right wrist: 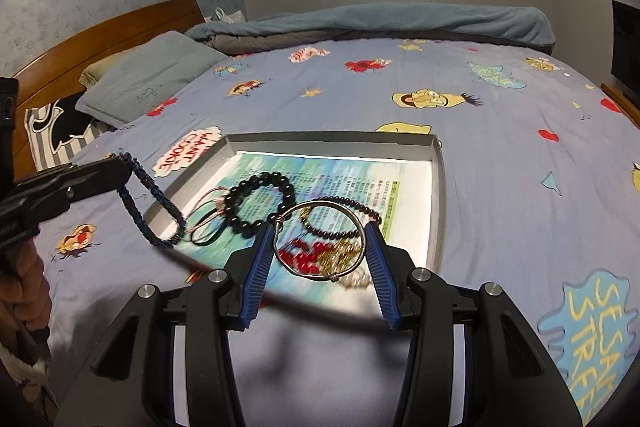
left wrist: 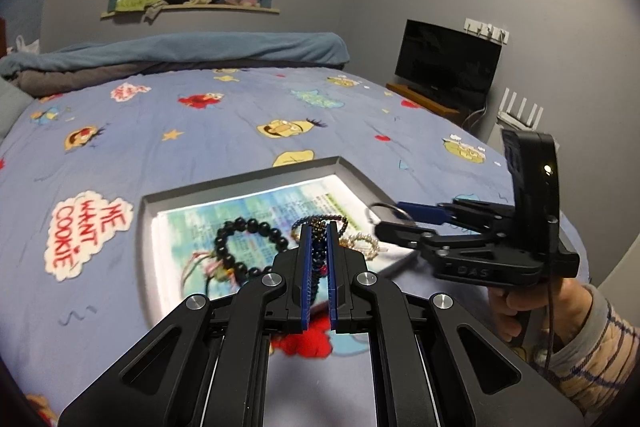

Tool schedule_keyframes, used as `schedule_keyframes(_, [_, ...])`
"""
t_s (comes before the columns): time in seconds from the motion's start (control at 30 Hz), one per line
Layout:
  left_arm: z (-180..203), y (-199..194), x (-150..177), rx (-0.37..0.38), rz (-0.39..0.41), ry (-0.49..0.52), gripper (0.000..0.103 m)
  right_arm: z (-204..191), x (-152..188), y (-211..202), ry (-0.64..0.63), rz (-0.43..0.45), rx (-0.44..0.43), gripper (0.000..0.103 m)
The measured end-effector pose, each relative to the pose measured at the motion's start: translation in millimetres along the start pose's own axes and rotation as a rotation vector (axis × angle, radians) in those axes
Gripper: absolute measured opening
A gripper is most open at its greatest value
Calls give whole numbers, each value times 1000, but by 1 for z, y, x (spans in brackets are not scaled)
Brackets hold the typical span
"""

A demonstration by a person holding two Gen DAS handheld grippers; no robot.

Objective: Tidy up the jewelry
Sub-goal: 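Carry blue bracelet and silver bangle into the grey box and open both grippers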

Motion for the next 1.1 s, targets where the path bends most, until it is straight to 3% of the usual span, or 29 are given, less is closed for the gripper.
schedule_keyframes(0.23, [2, 44, 3, -16, -64, 10, 7, 18, -12, 38, 24, -58, 31, 46])
schedule_keyframes(0.63, [-23, 75, 31, -68, -184, -17, 8, 27, -12, 73, 16, -133, 67, 47])
schedule_keyframes(0.73, [-28, 72, 35, -84, -186, -18, 22, 25, -12, 75, 8, -139, 70, 47])
schedule_keyframes(0.9, [-33, 53, 36, -103, -154, -17, 34, 27, -11, 64, 36, -108, 57, 48])
schedule_keyframes(1.0, [-39, 37, 38, -113, -127, -23, 48, 26, -9, 48, 49, -71, 48, 48])
schedule_keyframes(1.1, [-45, 19, 43, -121, -107, -39, 50, 23, -5, 29, 60, -29, 26, 48])
Point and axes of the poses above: each gripper's, at about its wrist camera, not at the fingertips, and y roughly the way its jaws point, z to its right, x to its underside, the point moved 1 cm from there along y, roughly the way its jaws point, and after that the axes turned 2 degrees about -x, right-handed, at the moved point
